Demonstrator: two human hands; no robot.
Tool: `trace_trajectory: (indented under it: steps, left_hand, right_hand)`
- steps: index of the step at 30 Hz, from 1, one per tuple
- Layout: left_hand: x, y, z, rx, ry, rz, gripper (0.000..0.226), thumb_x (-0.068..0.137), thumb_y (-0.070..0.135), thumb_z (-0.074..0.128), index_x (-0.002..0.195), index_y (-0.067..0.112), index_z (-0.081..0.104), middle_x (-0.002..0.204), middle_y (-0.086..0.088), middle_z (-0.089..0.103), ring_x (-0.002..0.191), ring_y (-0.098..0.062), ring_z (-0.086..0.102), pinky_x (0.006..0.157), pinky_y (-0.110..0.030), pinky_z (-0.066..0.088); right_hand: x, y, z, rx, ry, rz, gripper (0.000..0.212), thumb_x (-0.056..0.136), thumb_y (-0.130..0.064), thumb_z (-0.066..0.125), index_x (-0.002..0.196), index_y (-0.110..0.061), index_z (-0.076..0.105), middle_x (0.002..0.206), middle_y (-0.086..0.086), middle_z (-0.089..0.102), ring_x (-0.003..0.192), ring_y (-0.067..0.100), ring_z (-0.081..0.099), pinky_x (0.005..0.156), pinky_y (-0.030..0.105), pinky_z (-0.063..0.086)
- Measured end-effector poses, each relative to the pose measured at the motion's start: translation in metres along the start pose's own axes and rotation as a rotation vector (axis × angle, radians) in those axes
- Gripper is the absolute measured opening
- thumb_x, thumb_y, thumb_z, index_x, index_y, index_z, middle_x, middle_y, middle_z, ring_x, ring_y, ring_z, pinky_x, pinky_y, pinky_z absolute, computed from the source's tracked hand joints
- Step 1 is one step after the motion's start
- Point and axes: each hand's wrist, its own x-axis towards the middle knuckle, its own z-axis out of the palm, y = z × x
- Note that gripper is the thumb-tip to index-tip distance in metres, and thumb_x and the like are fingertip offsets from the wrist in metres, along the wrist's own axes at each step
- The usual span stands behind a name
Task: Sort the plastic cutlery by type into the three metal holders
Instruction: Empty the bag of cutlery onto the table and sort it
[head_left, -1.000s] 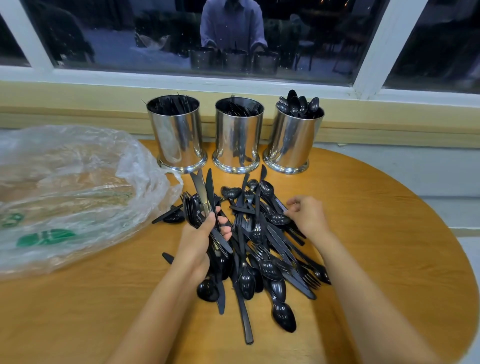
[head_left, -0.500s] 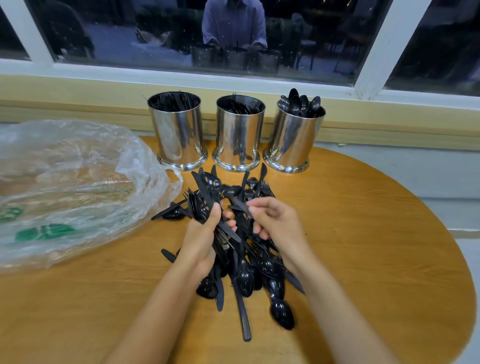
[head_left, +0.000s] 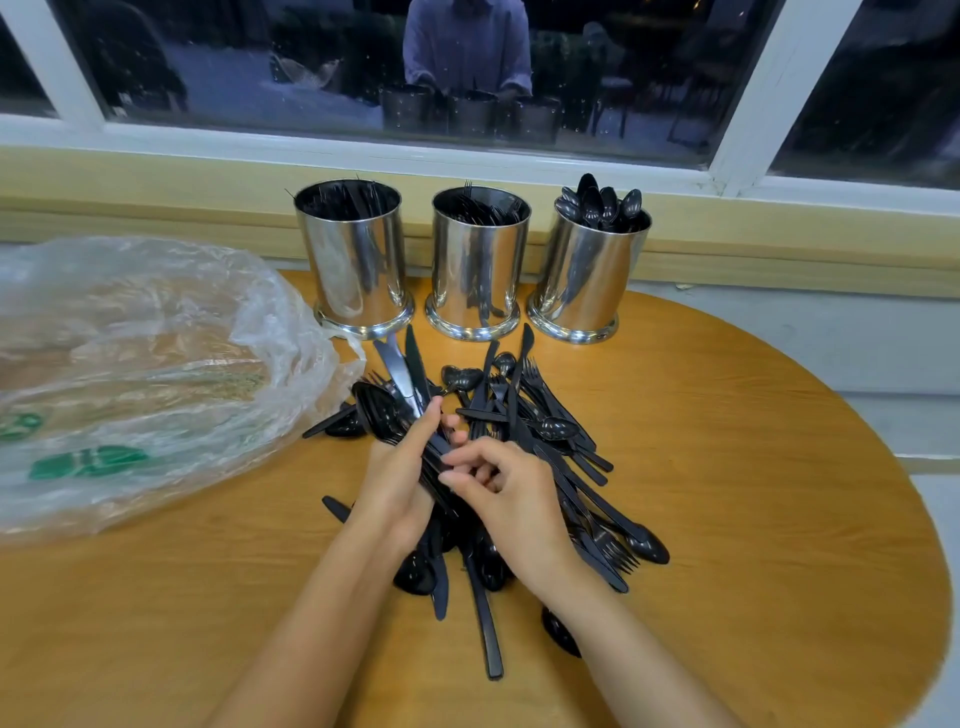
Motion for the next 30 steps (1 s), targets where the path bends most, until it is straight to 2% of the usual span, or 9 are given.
trace_trajectory:
  steps: [3,8,11,14,18,22,25,27,30]
  left_hand:
    - [0.003,0.002,-0.003,-0.088,-0.001,-0.021,0.026,0.103,0.010,0.046,0.123,0.003,0.060,0.077,-0.004,0.067,0.071,-0.016,0.062,0.075,-0.034,0.055]
    - [0.003,0.006,-0.008,-0.095,-0.017,-0.021,0.028,0.104,0.009,0.044,0.127,0.001,0.057,0.077,-0.005,0.066,0.070,-0.018,0.060,0.078,-0.035,0.051]
    - [0.002,0.006,-0.009,-0.090,-0.042,-0.026,0.028,0.103,0.009,0.045,0.127,0.001,0.057,0.077,-0.005,0.066,0.068,-0.017,0.062,0.075,-0.035,0.055]
    - [0.001,0.006,-0.007,-0.087,-0.077,-0.034,0.028,0.102,0.009,0.046,0.128,0.002,0.056,0.077,-0.005,0.065,0.067,-0.016,0.062,0.071,-0.031,0.060]
    - [-0.001,0.006,-0.009,-0.080,-0.089,-0.052,0.028,0.102,0.008,0.048,0.127,0.002,0.056,0.077,-0.005,0.065,0.067,-0.016,0.063,0.072,-0.030,0.059]
    - [-0.002,0.007,-0.012,-0.078,-0.099,-0.068,0.025,0.101,0.007,0.049,0.124,0.003,0.057,0.077,-0.004,0.064,0.065,-0.015,0.063,0.070,-0.030,0.059]
    - [-0.001,0.008,-0.013,-0.080,-0.109,-0.076,0.024,0.100,0.007,0.050,0.123,0.004,0.057,0.078,-0.005,0.065,0.066,-0.015,0.063,0.068,-0.029,0.060]
    - [0.000,0.010,-0.014,-0.072,-0.122,-0.086,0.024,0.099,0.007,0.052,0.122,0.003,0.058,0.078,-0.006,0.065,0.067,-0.016,0.064,0.067,-0.030,0.060]
    - [-0.002,0.010,-0.013,-0.040,-0.152,-0.118,0.019,0.097,0.013,0.057,0.113,0.004,0.062,0.080,-0.007,0.064,0.068,-0.018,0.063,0.068,-0.033,0.060]
  right_hand:
    - [0.004,0.003,-0.013,-0.037,-0.014,-0.055,0.012,0.083,-0.016,0.074,0.094,-0.022,0.076,0.088,-0.012,0.064,0.082,0.005,0.056,0.072,0.011,0.043]
    - [0.042,0.035,-0.063,-0.288,0.269,0.157,0.014,0.089,-0.022,0.066,0.102,-0.018,0.068,0.085,-0.012,0.059,0.076,-0.002,0.055,0.066,0.009,0.045]
    - [0.059,0.061,-0.075,-0.442,0.161,0.347,0.021,0.089,-0.032,0.068,0.102,-0.018,0.062,0.082,-0.004,0.058,0.075,0.008,0.056,0.063,0.016,0.045]
    - [0.067,0.069,-0.076,-0.413,0.099,0.389,0.011,0.088,-0.022,0.070,0.091,-0.016,0.062,0.076,-0.004,0.057,0.074,0.012,0.057,0.066,0.022,0.048]
    - [0.084,0.057,-0.090,-0.356,0.258,0.307,0.005,0.090,-0.010,0.066,0.095,-0.009,0.068,0.078,-0.003,0.061,0.075,0.017,0.062,0.065,0.023,0.051]
    - [0.096,0.040,-0.105,-0.420,0.459,0.057,0.014,0.094,-0.006,0.059,0.104,-0.008,0.069,0.097,0.000,0.057,0.087,0.021,0.062,0.081,0.040,0.055]
    - [0.099,0.020,-0.111,-0.359,0.522,-0.185,0.018,0.095,-0.002,0.055,0.105,-0.008,0.070,0.098,-0.002,0.054,0.089,0.018,0.058,0.082,0.031,0.052]
    - [0.099,0.005,-0.111,-0.280,0.436,-0.263,0.020,0.094,-0.002,0.056,0.103,-0.013,0.070,0.094,-0.005,0.057,0.083,0.015,0.059,0.075,0.022,0.049]
    - [0.096,-0.019,-0.099,-0.131,0.052,-0.172,0.019,0.091,-0.003,0.061,0.096,-0.021,0.066,0.091,-0.006,0.063,0.072,0.005,0.061,0.066,0.016,0.050]
